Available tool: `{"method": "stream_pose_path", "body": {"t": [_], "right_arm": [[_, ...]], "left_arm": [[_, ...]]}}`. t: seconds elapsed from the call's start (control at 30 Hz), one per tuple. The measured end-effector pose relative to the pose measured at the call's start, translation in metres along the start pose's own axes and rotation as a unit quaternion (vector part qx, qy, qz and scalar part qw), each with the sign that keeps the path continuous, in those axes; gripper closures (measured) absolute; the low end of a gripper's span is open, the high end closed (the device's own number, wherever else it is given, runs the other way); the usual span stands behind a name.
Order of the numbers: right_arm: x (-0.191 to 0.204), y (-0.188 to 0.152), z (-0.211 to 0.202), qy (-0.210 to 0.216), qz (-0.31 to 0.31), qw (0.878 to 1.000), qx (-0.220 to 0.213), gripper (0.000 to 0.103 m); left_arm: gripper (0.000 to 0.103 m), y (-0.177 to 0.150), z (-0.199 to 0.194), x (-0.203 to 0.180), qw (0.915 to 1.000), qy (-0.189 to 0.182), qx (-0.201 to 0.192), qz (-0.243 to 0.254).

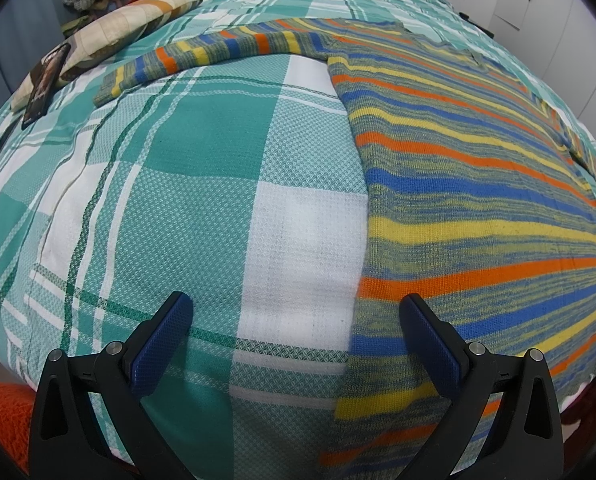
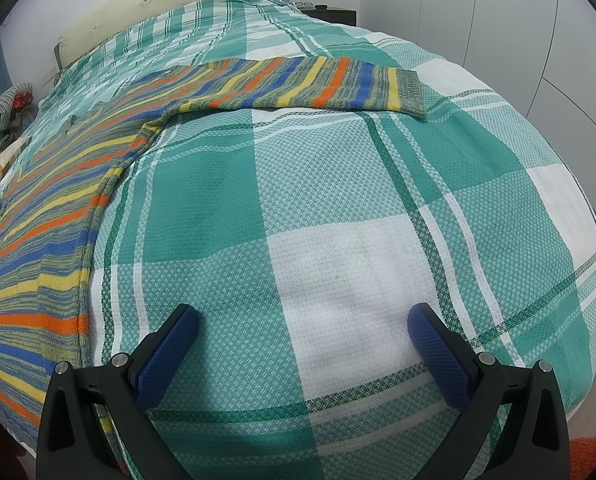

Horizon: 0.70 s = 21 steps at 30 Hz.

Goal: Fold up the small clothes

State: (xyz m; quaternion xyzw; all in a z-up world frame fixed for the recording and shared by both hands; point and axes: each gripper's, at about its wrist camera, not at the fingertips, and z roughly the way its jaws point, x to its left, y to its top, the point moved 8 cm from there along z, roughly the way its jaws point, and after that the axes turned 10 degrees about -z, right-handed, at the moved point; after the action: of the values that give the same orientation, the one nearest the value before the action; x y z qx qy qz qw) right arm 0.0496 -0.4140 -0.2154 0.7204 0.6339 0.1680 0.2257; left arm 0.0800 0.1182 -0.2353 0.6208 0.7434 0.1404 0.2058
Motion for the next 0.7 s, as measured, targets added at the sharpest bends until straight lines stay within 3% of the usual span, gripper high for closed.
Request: {"method": "stream_pose_path", "body": {"t": [0.43, 0.5, 0.53, 0.63, 0.7], "right_arm": [[-0.002, 0.003, -0.002, 0.007, 0.0, 1.0, 0.006, 0.0], [-0.006, 0.008, -0.007, 0.033, 0.017, 0.999, 0.01, 0.0], [-0.015, 0.017, -0.012, 0.078, 0.052, 0.996, 0.0, 0.001], [-0.052, 0.049, -0.022, 0.163, 0.144, 0.975, -0.049, 0.001], [-0.098, 0.084, -0.022, 0.177, 0.2, 0.96, -0.084, 0.003]], "left_arm": [[0.0, 0.004, -0.005, 0.002, 0.9998, -0.008, 0.012, -0.013], [0.0, 0.007, -0.012, 0.005, 0.9989, -0.031, 0.007, -0.034], [0.0, 0.008, -0.014, 0.005, 0.9982, -0.042, 0.005, -0.043], [0.0, 0.016, -0.021, 0.013, 0.9931, -0.08, -0.006, -0.085], [0.0, 0.022, -0.024, 0.021, 0.9898, -0.089, -0.016, -0.11]]}}
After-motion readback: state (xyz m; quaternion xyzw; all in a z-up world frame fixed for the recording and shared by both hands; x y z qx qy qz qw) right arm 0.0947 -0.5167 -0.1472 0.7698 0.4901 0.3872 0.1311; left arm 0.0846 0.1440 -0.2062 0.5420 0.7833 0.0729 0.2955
